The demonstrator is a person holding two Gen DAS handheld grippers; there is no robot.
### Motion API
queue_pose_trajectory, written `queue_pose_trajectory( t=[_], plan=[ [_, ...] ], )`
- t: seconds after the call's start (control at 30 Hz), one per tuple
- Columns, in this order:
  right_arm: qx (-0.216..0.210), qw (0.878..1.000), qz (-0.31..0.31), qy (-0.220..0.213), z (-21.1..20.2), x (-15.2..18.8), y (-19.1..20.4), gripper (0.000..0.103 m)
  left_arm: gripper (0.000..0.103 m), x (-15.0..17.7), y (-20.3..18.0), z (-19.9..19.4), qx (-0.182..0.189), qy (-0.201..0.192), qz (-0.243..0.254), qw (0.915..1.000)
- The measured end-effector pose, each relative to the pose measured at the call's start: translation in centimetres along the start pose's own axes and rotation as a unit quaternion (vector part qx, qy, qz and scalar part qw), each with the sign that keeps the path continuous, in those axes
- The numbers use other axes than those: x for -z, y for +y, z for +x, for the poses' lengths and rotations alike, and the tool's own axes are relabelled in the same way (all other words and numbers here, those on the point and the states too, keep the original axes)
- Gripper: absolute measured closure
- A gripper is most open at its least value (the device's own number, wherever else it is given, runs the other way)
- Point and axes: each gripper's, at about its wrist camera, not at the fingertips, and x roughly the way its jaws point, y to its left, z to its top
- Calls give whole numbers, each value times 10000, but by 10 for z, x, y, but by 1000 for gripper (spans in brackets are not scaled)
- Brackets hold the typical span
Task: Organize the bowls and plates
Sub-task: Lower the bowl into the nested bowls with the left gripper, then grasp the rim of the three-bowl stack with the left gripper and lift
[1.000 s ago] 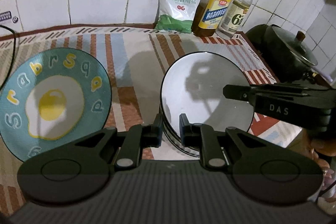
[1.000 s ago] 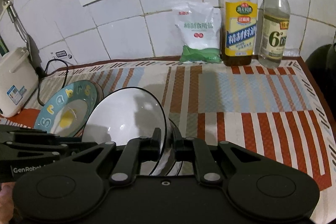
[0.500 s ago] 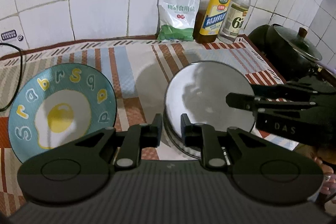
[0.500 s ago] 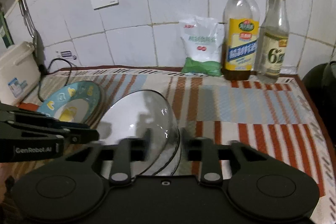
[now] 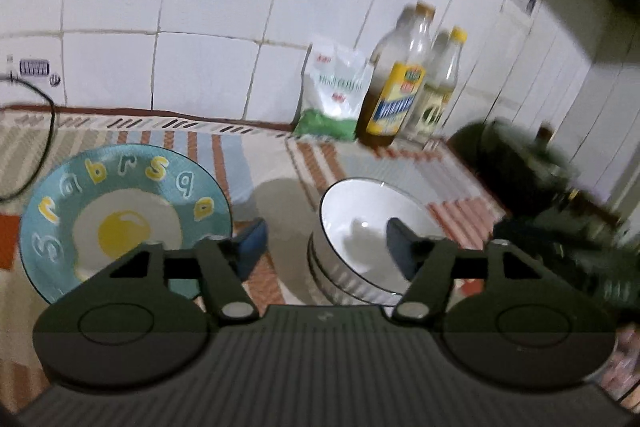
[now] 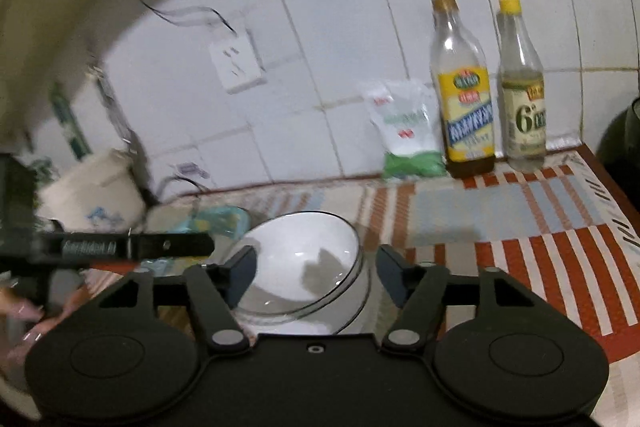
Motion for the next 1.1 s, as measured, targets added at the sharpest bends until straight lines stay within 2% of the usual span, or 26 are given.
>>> queue_pose_trajectory(
  t=[0.03,0.1,0.13,0.2,0.3,0.43,0.53,0.63,0.87,1.1],
  plan=[
    [-68,10000,-9,-18,-2,6,0,25,32,2,5,-2,131,-65,-153,9998],
    [-113,9999,42,-66,-4,20,-1,5,31,6,13,-1,312,-86,-462,9984],
    [-127,9999,60,-98,-4,26,-3,4,30,7,16,2,409,-61,-592,9974],
    [-195,9997,155,24,2,35,-5,3,29,10,21,10,490,68,-792,9956],
    [-262,9966,725,302,11,40,-16,3,29,12,29,22,472,267,-1121,9922],
    [-437,9824,1785,327,20,36,-35,3,29,17,39,32,595,346,-1537,9857],
    [-412,9706,2334,418,33,29,-48,3,29,19,43,38,509,404,-1751,9824],
    [-247,9664,2488,591,48,23,-55,3,29,22,43,45,469,502,-1866,9800],
    [-158,9595,2608,1051,73,19,-57,3,30,26,38,57,434,608,-1932,9783],
    [-105,9532,2707,1344,88,21,-59,12,31,31,36,67,346,782,-1901,9780]
  ],
)
